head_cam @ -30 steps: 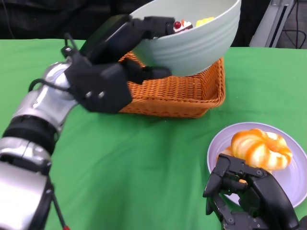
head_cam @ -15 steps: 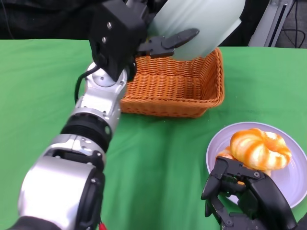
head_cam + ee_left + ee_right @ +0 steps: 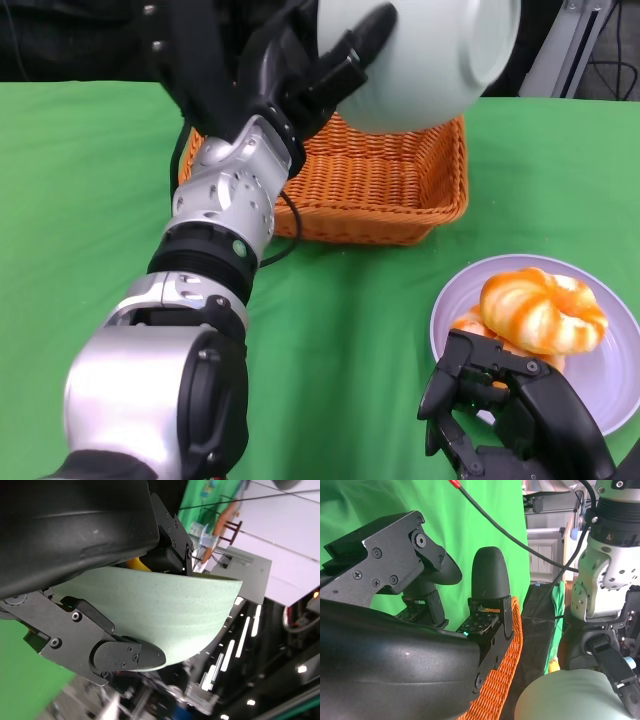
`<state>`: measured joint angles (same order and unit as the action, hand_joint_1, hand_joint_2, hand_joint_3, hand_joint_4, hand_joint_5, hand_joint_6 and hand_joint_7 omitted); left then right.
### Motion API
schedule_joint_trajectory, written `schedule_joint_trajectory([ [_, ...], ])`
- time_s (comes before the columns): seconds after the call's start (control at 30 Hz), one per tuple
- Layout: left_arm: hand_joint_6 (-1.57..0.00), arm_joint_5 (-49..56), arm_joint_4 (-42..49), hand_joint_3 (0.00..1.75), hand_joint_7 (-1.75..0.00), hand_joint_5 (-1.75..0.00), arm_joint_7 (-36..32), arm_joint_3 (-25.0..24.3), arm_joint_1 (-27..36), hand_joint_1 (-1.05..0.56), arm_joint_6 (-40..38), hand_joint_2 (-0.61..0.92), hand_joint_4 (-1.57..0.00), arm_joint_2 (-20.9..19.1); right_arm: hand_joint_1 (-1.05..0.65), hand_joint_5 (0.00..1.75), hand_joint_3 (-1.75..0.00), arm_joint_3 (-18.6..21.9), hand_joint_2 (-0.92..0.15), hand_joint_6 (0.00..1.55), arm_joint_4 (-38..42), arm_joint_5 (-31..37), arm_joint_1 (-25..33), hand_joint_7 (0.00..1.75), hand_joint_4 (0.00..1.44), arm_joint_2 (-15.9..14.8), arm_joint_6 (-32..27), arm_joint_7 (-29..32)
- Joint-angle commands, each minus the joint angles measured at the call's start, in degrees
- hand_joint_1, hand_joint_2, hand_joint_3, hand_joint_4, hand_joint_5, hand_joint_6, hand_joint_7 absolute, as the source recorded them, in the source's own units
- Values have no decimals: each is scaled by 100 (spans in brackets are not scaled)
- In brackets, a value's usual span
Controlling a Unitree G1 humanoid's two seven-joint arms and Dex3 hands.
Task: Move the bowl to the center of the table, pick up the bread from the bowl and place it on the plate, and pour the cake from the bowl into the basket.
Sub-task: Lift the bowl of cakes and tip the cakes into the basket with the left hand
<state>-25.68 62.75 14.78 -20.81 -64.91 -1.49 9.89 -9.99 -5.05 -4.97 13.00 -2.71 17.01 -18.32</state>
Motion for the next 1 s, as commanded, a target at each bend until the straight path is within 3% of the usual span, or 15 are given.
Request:
schedule_joint_trajectory([
  [0.03, -81, -454, -102, 88, -143, -169, -34, -350, -357, -19, -457, 78, -83, -35, 1, 168, -118, -11, -58, 71, -27, -74, 49, 147, 73, -24, 17, -15],
  [0.47, -69, -1310, 342, 99, -161, -175, -392, -1280, -717, -19, -1279, 65, -81, -163, 2, 169, -117, -10, -58, 72, -6, -95, 54, 146, 73, -21, 28, -52],
  [0.73, -66, -1486, 380, 96, -170, -175, -574, -1499, -758, -20, -1384, 68, -81, -155, 1, 168, -117, 11, -58, 72, 11, -89, 36, 146, 73, -21, 33, -40],
  [0.8, -62, -1507, 375, 70, -171, -175, -616, -1518, -762, -23, -1431, 82, -80, -159, 0, 168, -117, 20, -57, 72, 37, -99, 24, 146, 73, -23, 56, -51],
  [0.87, -61, -1495, 364, 57, -172, -175, -642, -1522, -764, -23, -1454, 90, -79, -160, 1, 168, -116, 23, -58, 71, 48, -100, 19, 145, 73, -24, 69, -56],
  [1.0, -61, -1391, 284, 60, -172, -175, -576, -1418, -739, -22, -1479, 89, -80, -166, 0, 168, -117, 19, -58, 71, 28, -126, 26, 146, 73, -10, 36, -57],
])
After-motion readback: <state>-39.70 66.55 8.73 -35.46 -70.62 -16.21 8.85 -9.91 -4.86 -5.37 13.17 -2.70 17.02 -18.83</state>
